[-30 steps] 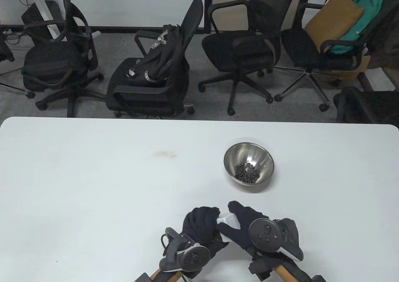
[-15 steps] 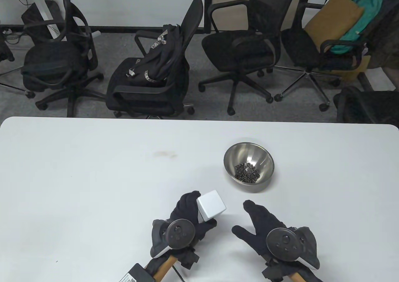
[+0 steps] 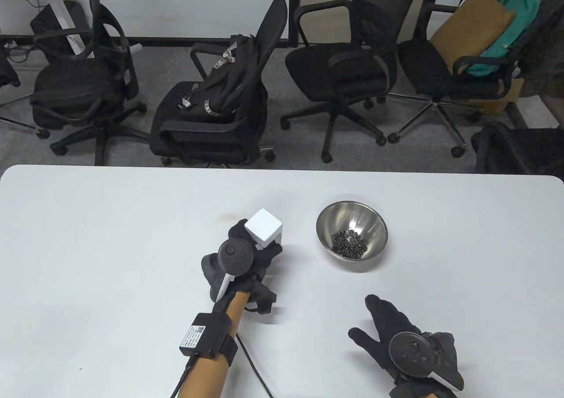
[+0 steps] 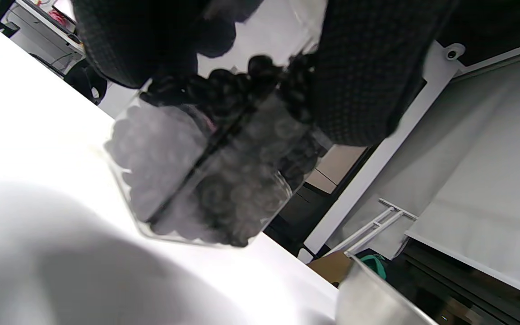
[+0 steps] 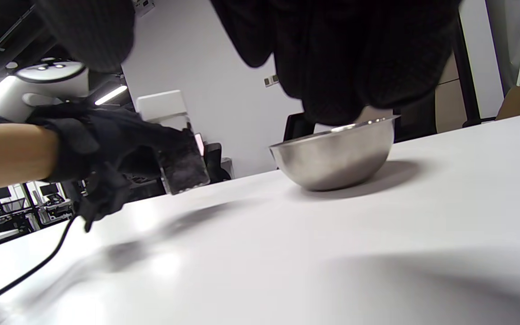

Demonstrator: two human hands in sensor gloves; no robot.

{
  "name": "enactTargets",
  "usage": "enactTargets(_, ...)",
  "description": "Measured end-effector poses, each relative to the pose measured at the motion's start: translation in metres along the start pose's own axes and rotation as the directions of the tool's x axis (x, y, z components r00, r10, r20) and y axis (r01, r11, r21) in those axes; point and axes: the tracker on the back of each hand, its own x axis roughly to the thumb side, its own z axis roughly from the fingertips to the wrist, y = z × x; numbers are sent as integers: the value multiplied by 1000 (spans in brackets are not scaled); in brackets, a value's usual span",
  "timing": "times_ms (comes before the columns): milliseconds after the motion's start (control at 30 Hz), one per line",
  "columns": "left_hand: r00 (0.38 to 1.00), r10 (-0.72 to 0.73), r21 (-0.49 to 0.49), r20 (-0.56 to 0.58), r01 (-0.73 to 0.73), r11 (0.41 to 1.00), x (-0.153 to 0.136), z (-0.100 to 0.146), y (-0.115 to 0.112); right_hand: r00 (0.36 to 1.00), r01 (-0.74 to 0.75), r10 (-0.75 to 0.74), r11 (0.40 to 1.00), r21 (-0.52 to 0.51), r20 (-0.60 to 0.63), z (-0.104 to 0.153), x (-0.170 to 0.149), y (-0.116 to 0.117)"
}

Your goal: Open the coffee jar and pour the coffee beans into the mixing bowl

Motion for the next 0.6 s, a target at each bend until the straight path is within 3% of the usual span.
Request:
enactTargets(300,997,-3,-21,-82,1,1000,-7,-31,-20,1000,0,0,1000,14,-28,0,-9,4)
enactTargets(600,993,0,-38,-118,-4,999,-20,-39,-31,1000,-4,5,1000,19,-19,-1,-9,4)
